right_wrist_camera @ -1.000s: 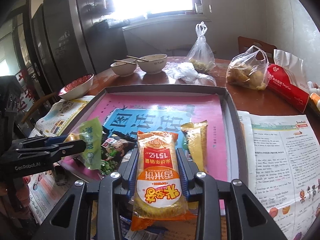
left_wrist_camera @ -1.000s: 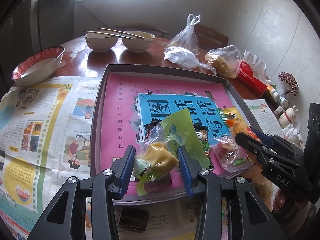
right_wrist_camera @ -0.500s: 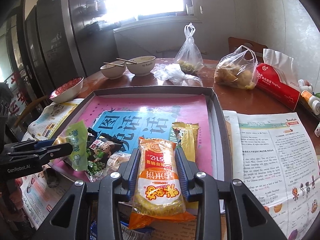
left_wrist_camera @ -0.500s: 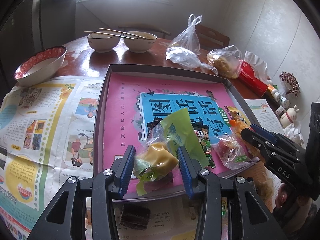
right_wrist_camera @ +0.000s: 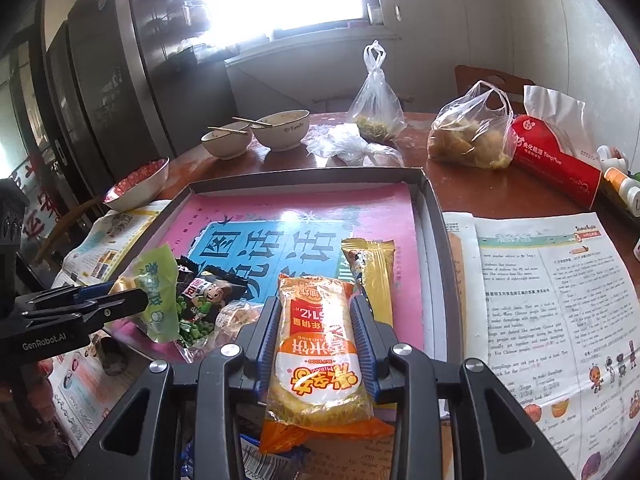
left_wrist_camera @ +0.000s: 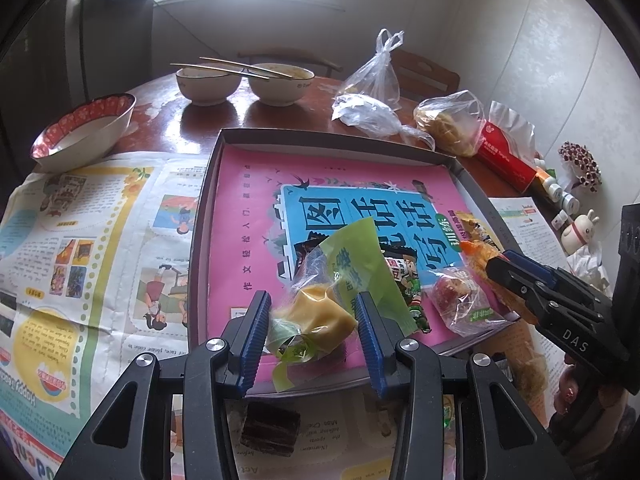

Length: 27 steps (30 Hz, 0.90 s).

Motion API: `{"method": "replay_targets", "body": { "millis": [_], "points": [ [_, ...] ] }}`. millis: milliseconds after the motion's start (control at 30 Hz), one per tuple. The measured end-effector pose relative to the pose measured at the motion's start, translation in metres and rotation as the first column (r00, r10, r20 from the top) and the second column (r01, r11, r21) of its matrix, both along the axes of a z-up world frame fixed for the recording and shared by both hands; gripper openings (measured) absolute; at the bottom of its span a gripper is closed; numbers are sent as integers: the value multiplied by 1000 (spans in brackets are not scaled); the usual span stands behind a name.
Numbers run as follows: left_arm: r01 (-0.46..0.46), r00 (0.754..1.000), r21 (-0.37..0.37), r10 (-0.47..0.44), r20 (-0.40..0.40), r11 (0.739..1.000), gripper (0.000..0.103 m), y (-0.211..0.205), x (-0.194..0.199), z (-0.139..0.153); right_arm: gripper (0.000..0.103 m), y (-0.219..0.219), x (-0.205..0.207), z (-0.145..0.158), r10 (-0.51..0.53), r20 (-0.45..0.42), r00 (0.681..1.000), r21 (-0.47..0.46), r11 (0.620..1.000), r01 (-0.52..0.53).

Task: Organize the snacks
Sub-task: 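Lower the bread bag into the tray with the right gripper while the left lowers the cake bag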

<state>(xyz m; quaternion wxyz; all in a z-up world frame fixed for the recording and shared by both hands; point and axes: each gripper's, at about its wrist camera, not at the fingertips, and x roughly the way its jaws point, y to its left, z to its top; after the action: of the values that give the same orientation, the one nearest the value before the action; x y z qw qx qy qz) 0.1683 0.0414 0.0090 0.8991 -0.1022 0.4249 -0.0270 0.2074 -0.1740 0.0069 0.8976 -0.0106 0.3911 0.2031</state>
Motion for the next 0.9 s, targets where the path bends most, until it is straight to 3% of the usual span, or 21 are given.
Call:
{"method": "replay_targets", "body": {
  "millis": [900],
  "points": [
    [-27, 1000, 0, 27, -5, 1000, 47, 6, -5, 3, 36, -5, -11, 5, 15, -11, 1000, 16, 1000, -15]
  ]
}}
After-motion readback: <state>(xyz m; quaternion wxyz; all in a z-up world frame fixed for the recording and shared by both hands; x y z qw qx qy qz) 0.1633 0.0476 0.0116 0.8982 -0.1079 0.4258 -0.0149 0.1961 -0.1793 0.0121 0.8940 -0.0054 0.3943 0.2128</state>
